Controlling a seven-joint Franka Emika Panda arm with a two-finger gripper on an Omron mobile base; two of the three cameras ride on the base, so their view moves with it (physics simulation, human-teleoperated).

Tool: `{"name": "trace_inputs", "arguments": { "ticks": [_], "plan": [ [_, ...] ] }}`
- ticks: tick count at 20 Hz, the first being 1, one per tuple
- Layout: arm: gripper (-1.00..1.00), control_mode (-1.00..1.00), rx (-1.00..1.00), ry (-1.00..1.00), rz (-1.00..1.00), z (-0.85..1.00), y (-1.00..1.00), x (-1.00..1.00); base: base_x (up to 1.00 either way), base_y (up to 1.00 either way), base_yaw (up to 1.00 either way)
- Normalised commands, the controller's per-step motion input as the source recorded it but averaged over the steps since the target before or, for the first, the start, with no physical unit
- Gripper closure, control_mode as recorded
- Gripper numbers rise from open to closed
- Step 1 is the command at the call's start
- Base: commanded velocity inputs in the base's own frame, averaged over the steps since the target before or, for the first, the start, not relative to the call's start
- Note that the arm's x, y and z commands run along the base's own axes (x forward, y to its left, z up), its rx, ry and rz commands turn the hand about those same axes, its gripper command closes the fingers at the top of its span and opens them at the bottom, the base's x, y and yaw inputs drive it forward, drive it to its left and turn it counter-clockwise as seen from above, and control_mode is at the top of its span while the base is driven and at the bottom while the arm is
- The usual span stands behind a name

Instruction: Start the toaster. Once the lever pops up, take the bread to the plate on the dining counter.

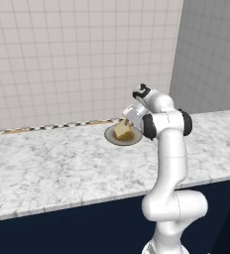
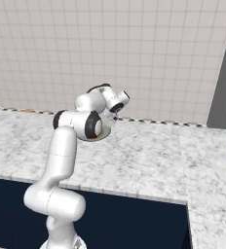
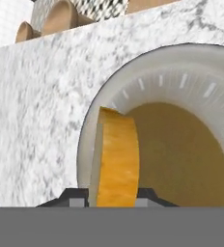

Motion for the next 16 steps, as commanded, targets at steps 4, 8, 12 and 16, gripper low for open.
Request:
{"name": "trace_inputs", "arguments": {
  "ticks": [4, 8, 12, 16],
  "plan": [
    [1.00, -1.00, 0.00, 0.00, 0.00, -0.55, 0.02, 0.09, 0.00, 0.00, 0.00],
    [-1.00, -1.00, 0.00, -0.04, 0.00, -0.33, 0.00, -0.55, 0.00, 0.00, 0.00],
    [-1.00, -1.00, 0.00, -0.06, 0.00, 0.24, 0.00, -0.30, 0.00, 0.00, 0.00],
    [-1.00, -1.00, -0.01, -0.09, 0.00, 0.22, 0.00, -0.44, 0.00, 0.00, 0.00]
  ]
}}
